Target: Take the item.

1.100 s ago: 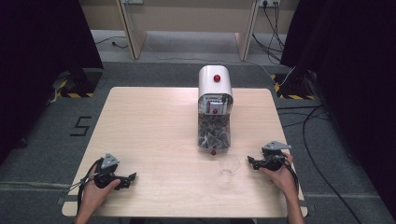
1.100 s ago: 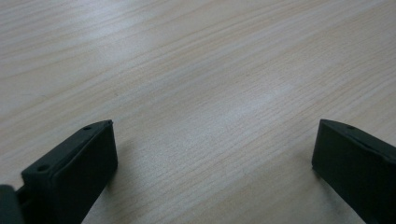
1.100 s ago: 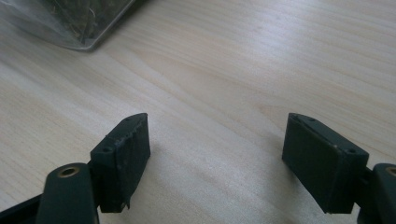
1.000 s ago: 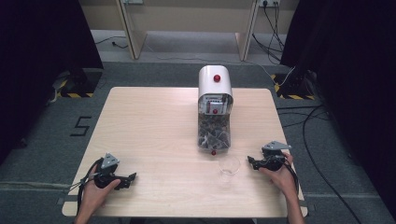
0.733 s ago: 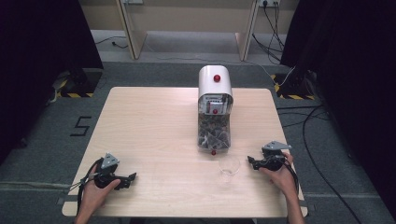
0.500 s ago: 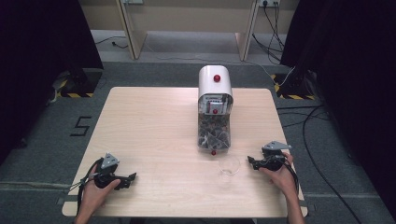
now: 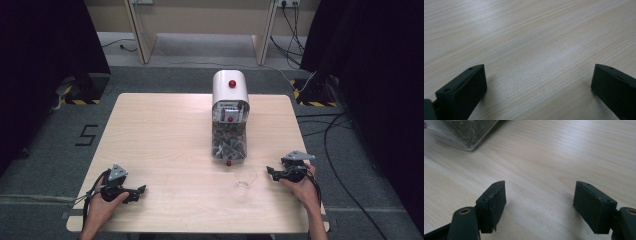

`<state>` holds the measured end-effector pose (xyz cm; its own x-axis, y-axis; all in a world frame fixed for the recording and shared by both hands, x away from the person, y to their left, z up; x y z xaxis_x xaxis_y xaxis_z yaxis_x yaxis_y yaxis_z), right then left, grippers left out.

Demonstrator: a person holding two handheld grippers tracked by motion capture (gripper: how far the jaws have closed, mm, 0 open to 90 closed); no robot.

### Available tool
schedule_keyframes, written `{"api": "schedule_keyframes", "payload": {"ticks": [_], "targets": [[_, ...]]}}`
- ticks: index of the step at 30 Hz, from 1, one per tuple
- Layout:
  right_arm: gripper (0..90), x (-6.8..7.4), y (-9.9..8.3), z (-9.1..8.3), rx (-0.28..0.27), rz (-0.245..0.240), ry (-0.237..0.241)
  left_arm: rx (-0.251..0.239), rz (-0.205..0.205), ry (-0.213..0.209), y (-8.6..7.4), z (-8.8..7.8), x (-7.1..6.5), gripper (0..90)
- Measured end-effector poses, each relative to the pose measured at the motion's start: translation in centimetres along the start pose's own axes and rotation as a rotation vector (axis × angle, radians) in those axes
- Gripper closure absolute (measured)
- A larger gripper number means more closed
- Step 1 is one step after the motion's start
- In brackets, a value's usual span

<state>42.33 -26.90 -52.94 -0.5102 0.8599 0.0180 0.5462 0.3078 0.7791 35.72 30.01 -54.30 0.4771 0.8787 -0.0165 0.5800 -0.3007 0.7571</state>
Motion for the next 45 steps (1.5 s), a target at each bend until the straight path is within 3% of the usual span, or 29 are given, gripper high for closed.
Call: {"api": "schedule_keyframes", "payload": {"ticks": [21,33,45], "targets": [[34.6,1.0,2.4,-1.6,-0.095,-0.043,0.008,0.0,0.0,0.0,0.0,0.0,0.0,0.0],[41.4,2.1,4.3,-2.8,-0.155,-0.099,0.028,0.0,0.0,0.0,0.0,0.0,0.0,0.0],[49.2,4.4,7.0,-2.9,-0.219,-0.178,0.086,0.001,0.001,0.0,0.0,0.0,0.0,0.0]]}}
Point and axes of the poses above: each handheld gripper's, and its own axes: z roughly forward along the jaws, y roughly out of its top, x roughly to its left, the point moved 2 cm from there along z, roughly forward along the jaws, and after that the axes turned 2 degrees about -x, right-handed, at the moved point
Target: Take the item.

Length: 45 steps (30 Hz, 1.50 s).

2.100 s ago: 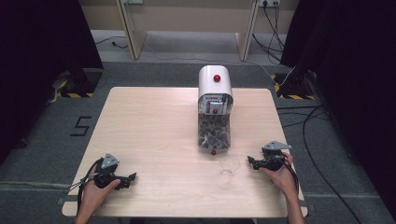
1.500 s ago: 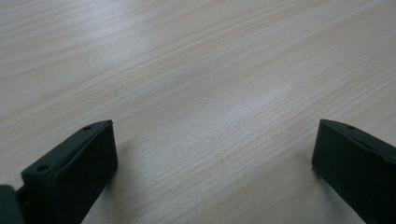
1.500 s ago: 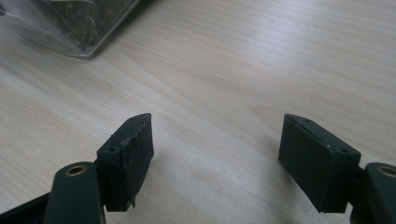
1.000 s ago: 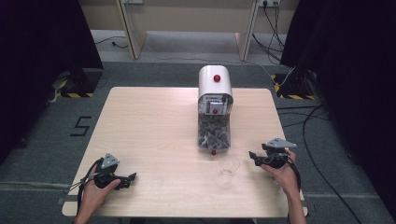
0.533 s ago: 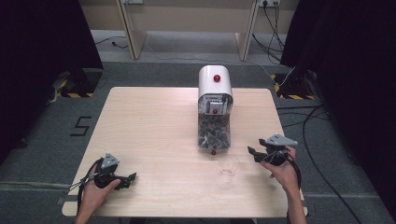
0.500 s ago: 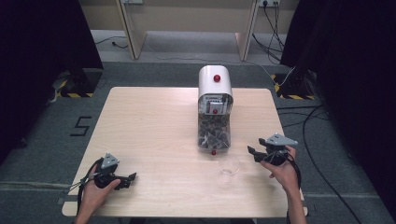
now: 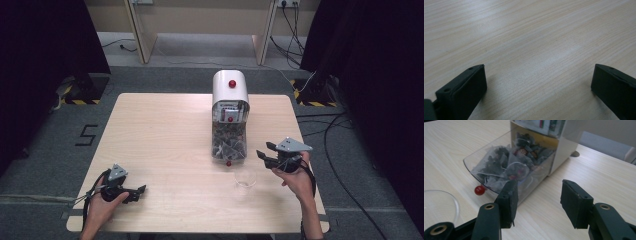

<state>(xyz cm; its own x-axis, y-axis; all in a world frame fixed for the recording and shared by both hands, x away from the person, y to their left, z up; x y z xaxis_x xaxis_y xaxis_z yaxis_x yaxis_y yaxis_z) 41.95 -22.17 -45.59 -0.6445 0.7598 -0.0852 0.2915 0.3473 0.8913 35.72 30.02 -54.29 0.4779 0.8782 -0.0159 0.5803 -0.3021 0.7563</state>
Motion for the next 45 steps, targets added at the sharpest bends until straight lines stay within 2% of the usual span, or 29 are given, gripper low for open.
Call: {"api": "schedule_keyframes", "payload": {"ticks": [6,7,18,25,35,45], "targets": [[51.6,0.7,0.8,0.4,-0.007,-0.034,0.033,0.0,0.0,0.0,0.0,0.0,0.0,0.0],[52.8,1.0,1.2,0.6,-0.012,-0.057,0.051,-0.001,-0.001,0.0,0.0,0.0,0.0,0.0],[55.8,2.6,3.3,2.4,-0.041,-0.106,0.124,0.0,0.0,0.0,0.0,0.0,0.0,0.0],[56.6,3.7,4.3,3.5,-0.036,-0.149,0.165,0.0,0.0,0.0,0.0,0.0,0.0,0.0],[57.0,4.0,4.8,5.2,-0.01,-0.183,0.189,0.0,0.0,0.0,0.0,0.0,0.0,0.0],[57.6,4.2,4.7,6.4,0.012,-0.192,0.207,0.0,0.0,0.0,0.0,0.0,0.0,0.0]]}}
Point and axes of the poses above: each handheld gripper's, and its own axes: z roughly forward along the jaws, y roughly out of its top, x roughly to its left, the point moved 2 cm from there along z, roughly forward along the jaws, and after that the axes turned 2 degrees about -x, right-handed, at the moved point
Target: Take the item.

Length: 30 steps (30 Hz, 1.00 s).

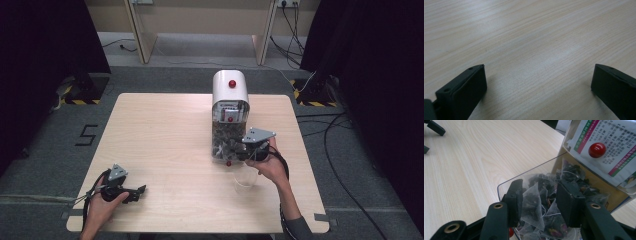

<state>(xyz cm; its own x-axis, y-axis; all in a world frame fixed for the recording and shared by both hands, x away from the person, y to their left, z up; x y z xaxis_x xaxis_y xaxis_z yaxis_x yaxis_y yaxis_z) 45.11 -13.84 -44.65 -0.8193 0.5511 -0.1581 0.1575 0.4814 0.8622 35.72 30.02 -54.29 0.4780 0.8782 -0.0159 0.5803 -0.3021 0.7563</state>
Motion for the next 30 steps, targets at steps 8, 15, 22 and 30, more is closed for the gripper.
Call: {"api": "schedule_keyframes", "payload": {"ticks": [8,15,22,30], "targets": [[58.7,-1.2,-0.4,0.4,0.012,0.016,-0.038,-0.001,-0.001,0.0,0.0,0.0,0.0,0.0],[59.8,-1.8,-1.0,1.3,0.035,0.023,-0.049,0.0,0.0,0.0,0.0,0.0,0.0,0.0],[59.2,-2.5,-2.1,1.9,0.073,0.042,-0.059,0.0,0.0,0.0,0.0,0.0,0.0,0.0],[57.8,-2.6,-2.7,2.6,0.084,0.062,-0.062,0.0,0.0,0.0,0.0,0.0,0.0,0.0]]}}
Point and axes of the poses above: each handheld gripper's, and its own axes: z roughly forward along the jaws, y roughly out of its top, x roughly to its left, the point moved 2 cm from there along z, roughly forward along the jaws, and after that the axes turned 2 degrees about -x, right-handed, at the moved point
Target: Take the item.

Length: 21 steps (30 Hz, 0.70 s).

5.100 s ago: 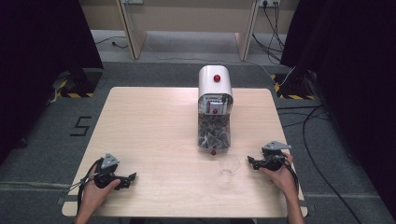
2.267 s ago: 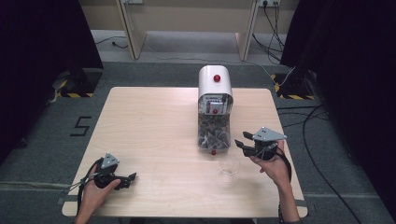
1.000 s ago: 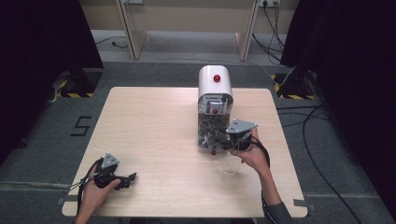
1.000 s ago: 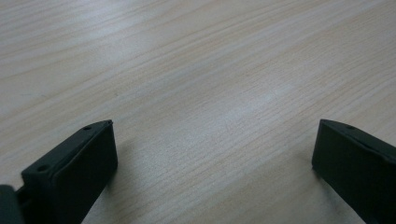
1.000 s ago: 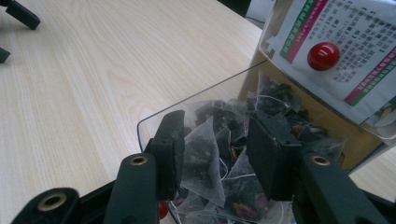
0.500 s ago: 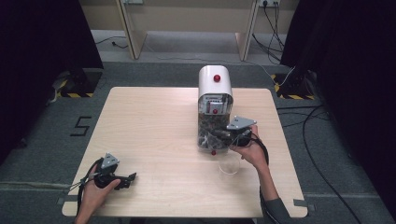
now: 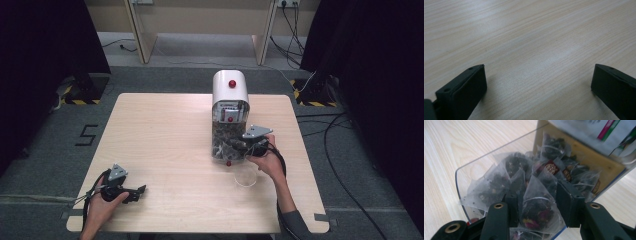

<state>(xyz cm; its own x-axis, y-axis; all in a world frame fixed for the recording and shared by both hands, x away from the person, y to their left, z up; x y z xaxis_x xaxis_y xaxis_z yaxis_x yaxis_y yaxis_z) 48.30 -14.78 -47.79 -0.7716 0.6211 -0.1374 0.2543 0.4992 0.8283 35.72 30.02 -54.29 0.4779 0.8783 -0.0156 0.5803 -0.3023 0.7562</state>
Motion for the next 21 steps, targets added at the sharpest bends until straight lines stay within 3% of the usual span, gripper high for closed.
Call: {"api": "schedule_keyframes", "payload": {"ticks": [4,7,8,10,11,12,14,19,21], "targets": [[59.3,-0.1,-0.3,0.3,0.017,0.007,0.004,0.0,0.0,0.0,0.0,0.0,0.0,0.0],[65.3,-0.1,-0.4,0.3,0.029,0.016,0.012,0.0,0.0,0.0,0.0,0.0,0.0,0.0],[71.8,-0.1,-0.5,0.4,0.031,0.015,0.012,0.0,0.0,0.0,0.0,0.0,0.0,0.0],[75.5,-0.1,-0.5,0.3,0.036,0.012,0.017,0.0,0.0,0.0,0.0,0.0,0.0,0.0],[83.0,-0.1,-0.5,0.1,0.027,0.007,0.026,0.0,0.0,0.0,0.0,0.0,0.0,0.0],[83.0,-0.1,-0.5,0.1,0.027,0.007,0.026,0.0,0.0,0.0,0.0,0.0,0.0,0.0],[88.3,-0.1,-0.3,-0.3,0.004,0.01,0.027,0.0,0.0,0.0,0.0,0.0,0.0,0.0],[89.3,-0.1,0.4,-1.3,-0.053,-0.001,0.0,0.0,0.0,0.0,0.0,0.0,0.0,0.0],[89.4,0.0,1.0,-2.2,-0.103,-0.002,-0.012,0.0,0.0,0.0,0.0,0.0,0.0,0.0]]}}
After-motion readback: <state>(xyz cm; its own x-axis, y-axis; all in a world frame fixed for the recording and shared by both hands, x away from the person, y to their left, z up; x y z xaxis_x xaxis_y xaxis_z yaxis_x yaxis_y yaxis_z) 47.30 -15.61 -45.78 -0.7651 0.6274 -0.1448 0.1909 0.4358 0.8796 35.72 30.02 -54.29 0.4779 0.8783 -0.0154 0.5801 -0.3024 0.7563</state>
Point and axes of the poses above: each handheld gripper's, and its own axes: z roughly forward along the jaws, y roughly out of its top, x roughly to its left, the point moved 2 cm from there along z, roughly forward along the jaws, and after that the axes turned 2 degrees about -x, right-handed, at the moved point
